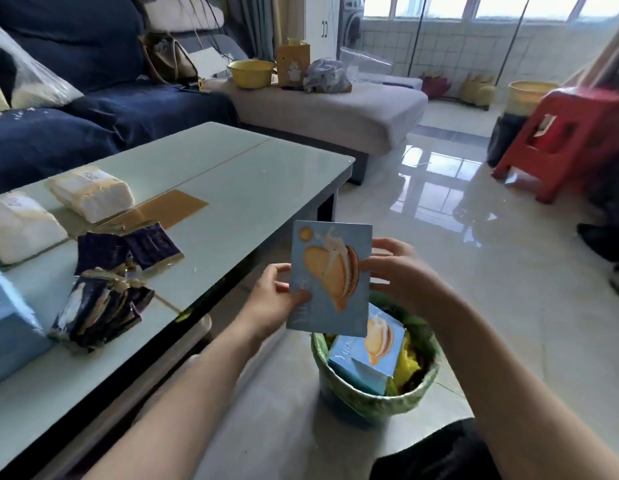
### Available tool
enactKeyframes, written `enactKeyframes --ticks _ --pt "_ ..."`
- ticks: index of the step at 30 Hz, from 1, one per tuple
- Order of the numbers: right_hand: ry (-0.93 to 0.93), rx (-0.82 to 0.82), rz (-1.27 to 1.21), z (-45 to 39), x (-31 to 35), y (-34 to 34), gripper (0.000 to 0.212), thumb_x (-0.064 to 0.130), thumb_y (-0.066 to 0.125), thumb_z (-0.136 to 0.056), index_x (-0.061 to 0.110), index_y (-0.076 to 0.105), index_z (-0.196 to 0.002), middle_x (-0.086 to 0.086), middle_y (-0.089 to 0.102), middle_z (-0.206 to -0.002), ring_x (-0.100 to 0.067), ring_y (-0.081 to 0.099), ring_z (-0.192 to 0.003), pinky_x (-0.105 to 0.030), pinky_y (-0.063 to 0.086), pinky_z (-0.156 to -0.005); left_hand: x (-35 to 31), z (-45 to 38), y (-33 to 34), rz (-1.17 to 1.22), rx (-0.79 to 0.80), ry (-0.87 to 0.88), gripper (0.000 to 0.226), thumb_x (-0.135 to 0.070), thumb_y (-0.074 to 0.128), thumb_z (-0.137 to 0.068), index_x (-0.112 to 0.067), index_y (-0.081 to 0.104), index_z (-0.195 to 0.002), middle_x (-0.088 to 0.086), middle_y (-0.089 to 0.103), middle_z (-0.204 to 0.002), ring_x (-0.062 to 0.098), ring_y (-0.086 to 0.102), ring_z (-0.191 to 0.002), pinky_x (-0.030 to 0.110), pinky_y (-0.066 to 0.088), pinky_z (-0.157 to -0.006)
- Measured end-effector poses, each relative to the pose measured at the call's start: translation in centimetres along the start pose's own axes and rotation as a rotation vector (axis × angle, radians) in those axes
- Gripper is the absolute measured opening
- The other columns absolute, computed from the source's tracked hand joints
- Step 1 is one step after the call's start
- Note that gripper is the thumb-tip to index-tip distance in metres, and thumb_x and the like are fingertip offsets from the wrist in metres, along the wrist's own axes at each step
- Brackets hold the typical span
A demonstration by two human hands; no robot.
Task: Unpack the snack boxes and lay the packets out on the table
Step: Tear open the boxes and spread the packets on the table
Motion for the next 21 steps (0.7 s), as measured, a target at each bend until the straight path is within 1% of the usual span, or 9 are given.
enactKeyframes --ticks 2,4,7,9,13,15,17,19,21 --pt "0.050 -0.037 0.060 0.0 -1.1 -1.8 0.043 -0.003 0.066 -0.083 0.008 0.054 -0.123 -0.017 0.067 -0.113 -0.026 0.067 -0.095 -0.043 0.056 -0.084 0.8 -0.9 2.4 -0.065 0.092 -0.013 0.051 -0.018 0.072 -0.086 -0.021 0.047 -0.131 0.006 0.063 -0.105 0.018 0.066 -0.093 0.028 0.053 -0.069" --pt "0.110 -0.065 0.120 0.1 -2.2 -3.2 0.043 -0.005 0.064 -0.083 0.008 0.052 -0.123 -0.018 0.065 -0.116 -0.028 0.065 -0.100 -0.042 0.056 -0.082 1.5 -1.6 4.4 -0.078 0.156 -0.040 0.048 -0.021 0.070 -0.089 -0.022 0.046 -0.130 0.002 0.062 -0.103 0.015 0.066 -0.090 0.024 0.052 -0.064" --pt "0.179 -0.089 0.219 -0.2 -4.0 -5.0 0.042 -0.004 0.065 -0.082 0.005 0.053 -0.121 -0.018 0.064 -0.108 -0.027 0.064 -0.099 -0.039 0.054 -0.080 2.6 -2.5 6.6 -0.127 0.215 -0.065 0.043 -0.024 0.070 -0.088 -0.021 0.047 -0.125 0.000 0.063 -0.096 0.011 0.065 -0.082 0.022 0.051 -0.061" --pt "0.220 -0.098 0.276 -0.5 -5.4 -6.1 0.041 -0.003 0.068 -0.080 0.004 0.053 -0.118 -0.017 0.064 -0.103 -0.026 0.064 -0.097 -0.043 0.055 -0.083 3.5 -3.2 7.6 -0.174 0.224 -0.073 0.042 -0.024 0.072 -0.086 -0.016 0.051 -0.122 0.007 0.066 -0.103 0.011 0.064 -0.084 0.024 0.052 -0.064" --pt "0.324 -0.080 0.259 -1.1 -7.5 -7.6 0.018 -0.004 0.062 -0.084 0.007 0.060 -0.099 -0.019 0.063 -0.098 -0.031 0.064 -0.098 -0.050 0.055 -0.090 4.8 -4.2 9.1 -0.241 0.263 -0.124 0.042 -0.026 0.071 -0.087 -0.016 0.049 -0.121 0.007 0.064 -0.103 0.013 0.064 -0.085 0.024 0.053 -0.058" --pt "0.365 -0.066 0.232 -1.7 -8.5 -8.2 0.016 -0.001 0.061 -0.087 0.003 0.063 -0.102 -0.020 0.065 -0.101 -0.034 0.066 -0.100 -0.051 0.055 -0.090 5.5 -4.9 9.8 -0.257 0.256 -0.168 0.046 -0.029 0.069 -0.088 -0.018 0.044 -0.125 0.007 0.063 -0.108 0.018 0.065 -0.093 0.029 0.056 -0.064" --pt "0.413 -0.063 0.237 -2.2 -9.4 -8.7 0.024 0.000 0.062 -0.088 -0.003 0.060 -0.113 -0.021 0.065 -0.104 -0.034 0.066 -0.099 -0.052 0.055 -0.089 6.3 -5.7 10.5 -0.310 0.225 -0.188 0.049 -0.031 0.069 -0.088 -0.016 0.044 -0.127 0.008 0.061 -0.116 0.023 0.063 -0.102 0.038 0.058 -0.077" --pt "0.460 -0.067 0.278 -2.7 -10.5 -8.9 0.034 0.000 0.064 -0.086 -0.007 0.056 -0.119 -0.022 0.064 -0.100 -0.033 0.065 -0.092 -0.053 0.055 -0.087 7.2 -6.5 11.3 -0.416 0.189 -0.171 0.052 -0.036 0.072 -0.085 -0.017 0.048 -0.126 0.008 0.062 -0.119 0.025 0.061 -0.106 0.044 0.055 -0.089" --pt "0.500 -0.068 0.346 -3.2 -11.7 -9.2 0.043 0.000 0.065 -0.081 -0.007 0.053 -0.121 -0.022 0.062 -0.094 -0.032 0.064 -0.084 -0.056 0.056 -0.084 8.0 -7.1 12.3 -0.511 0.155 -0.155 0.054 -0.040 0.073 -0.082 -0.018 0.051 -0.126 0.008 0.061 -0.122 0.026 0.059 -0.108 0.043 0.052 -0.093"
Point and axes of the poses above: each hand's wrist, its own z-axis away from the middle knuckle, its own y-axis out of the palm, x = y × z, the point moved 1 cm from there along -z, towards the middle knuckle
